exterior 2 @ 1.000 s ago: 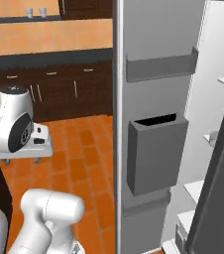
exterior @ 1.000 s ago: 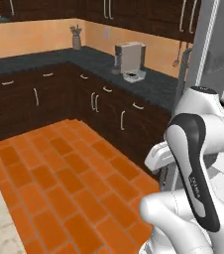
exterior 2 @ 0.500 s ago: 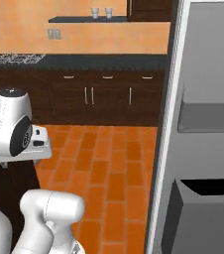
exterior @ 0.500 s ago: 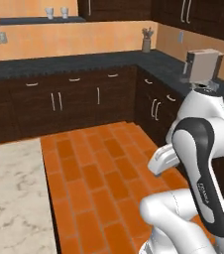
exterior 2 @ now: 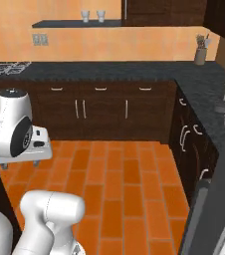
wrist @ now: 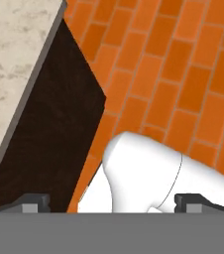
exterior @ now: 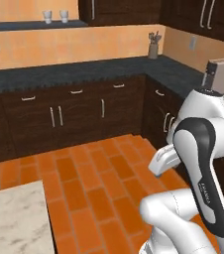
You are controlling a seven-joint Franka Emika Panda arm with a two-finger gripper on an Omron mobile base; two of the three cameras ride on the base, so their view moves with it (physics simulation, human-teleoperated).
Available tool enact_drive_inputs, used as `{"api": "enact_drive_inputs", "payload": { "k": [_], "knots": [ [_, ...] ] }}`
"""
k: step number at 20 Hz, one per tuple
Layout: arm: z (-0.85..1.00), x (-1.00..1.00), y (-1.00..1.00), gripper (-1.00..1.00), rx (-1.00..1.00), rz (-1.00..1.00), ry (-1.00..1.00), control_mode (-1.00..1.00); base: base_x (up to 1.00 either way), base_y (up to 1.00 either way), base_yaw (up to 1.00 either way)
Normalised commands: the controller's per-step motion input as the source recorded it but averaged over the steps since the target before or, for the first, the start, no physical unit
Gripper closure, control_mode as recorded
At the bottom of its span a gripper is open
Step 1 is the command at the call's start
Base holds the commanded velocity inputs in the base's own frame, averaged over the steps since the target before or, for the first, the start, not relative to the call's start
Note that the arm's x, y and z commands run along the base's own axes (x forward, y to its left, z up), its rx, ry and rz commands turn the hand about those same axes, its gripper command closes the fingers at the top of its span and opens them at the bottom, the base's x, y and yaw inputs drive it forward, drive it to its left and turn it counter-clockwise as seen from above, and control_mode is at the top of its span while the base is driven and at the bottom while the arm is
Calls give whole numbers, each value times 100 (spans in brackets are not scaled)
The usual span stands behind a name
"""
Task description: Take the meat container that has the steak and place it on the second highest rack of the freezer. Then take the vegetable container that has the eggplant and lemon wedge and place it on the highest rack of the freezer.
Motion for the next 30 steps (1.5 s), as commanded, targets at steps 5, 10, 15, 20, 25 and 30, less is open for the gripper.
{"api": "enact_drive_inputs", "payload": {
  "k": [5,10,15,20,25,30],
  "knots": [
    [0,0,0,-100,0,0,0,100,100,0,-24],
    [0,0,0,-100,0,0,0,100,100,-1,-31],
    [0,0,0,-100,0,0,0,100,99,-7,-51],
    [0,0,0,-100,0,0,0,100,80,0,-70],
    [0,0,0,-100,0,0,0,100,70,0,-72],
    [0,0,0,-100,0,0,0,100,63,0,-71]
  ]
}}
